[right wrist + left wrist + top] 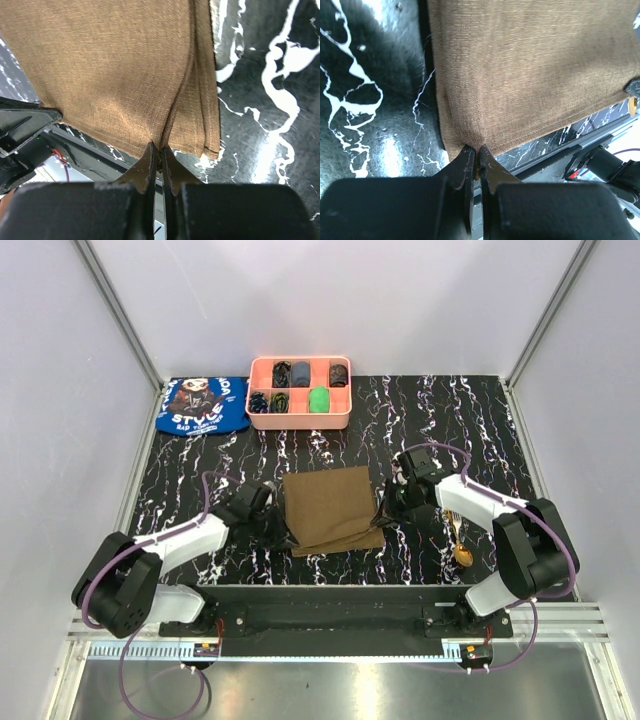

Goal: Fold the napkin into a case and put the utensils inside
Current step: Smooth out the square-folded napkin at the center of the board, then pick up the top corner of the square-folded napkin from the center of the board.

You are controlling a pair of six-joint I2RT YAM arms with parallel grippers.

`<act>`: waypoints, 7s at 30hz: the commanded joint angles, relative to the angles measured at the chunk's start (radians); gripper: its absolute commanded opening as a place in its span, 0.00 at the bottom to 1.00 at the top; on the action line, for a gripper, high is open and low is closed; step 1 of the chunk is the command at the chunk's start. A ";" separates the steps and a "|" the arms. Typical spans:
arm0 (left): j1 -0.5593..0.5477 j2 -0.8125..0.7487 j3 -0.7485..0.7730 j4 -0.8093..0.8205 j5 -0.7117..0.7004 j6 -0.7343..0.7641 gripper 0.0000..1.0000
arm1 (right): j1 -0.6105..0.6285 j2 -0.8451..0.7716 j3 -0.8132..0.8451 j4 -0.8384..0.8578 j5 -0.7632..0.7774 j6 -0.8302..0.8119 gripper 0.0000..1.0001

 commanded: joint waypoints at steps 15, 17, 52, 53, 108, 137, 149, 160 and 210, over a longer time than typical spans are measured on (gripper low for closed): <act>-0.028 -0.138 -0.055 -0.019 -0.018 -0.016 0.49 | 0.005 0.012 -0.033 -0.049 0.164 -0.085 0.12; -0.013 -0.187 -0.018 -0.113 -0.051 0.021 0.54 | 0.003 0.005 -0.035 -0.059 0.159 -0.085 0.18; -0.045 0.005 0.013 0.093 0.094 0.015 0.42 | 0.005 -0.108 0.016 -0.035 0.035 0.015 0.24; -0.044 -0.009 0.040 0.079 0.087 0.013 0.43 | 0.005 -0.091 0.010 0.000 0.018 0.019 0.24; 0.242 0.344 0.425 0.039 0.071 0.177 0.26 | 0.420 0.304 0.048 0.640 -0.180 0.320 0.13; 0.262 0.450 0.431 0.010 -0.045 0.180 0.24 | 0.497 0.357 -0.033 0.726 -0.157 0.364 0.14; 0.262 0.367 0.445 -0.004 -0.044 0.176 0.27 | 0.505 0.206 0.025 0.507 -0.077 0.257 0.16; 0.236 0.114 0.353 -0.081 0.015 0.200 0.37 | 0.503 0.080 0.126 0.128 0.158 0.021 0.36; -0.340 0.124 0.207 0.031 -0.170 0.002 0.31 | 0.060 -0.088 -0.056 -0.040 0.383 0.018 0.30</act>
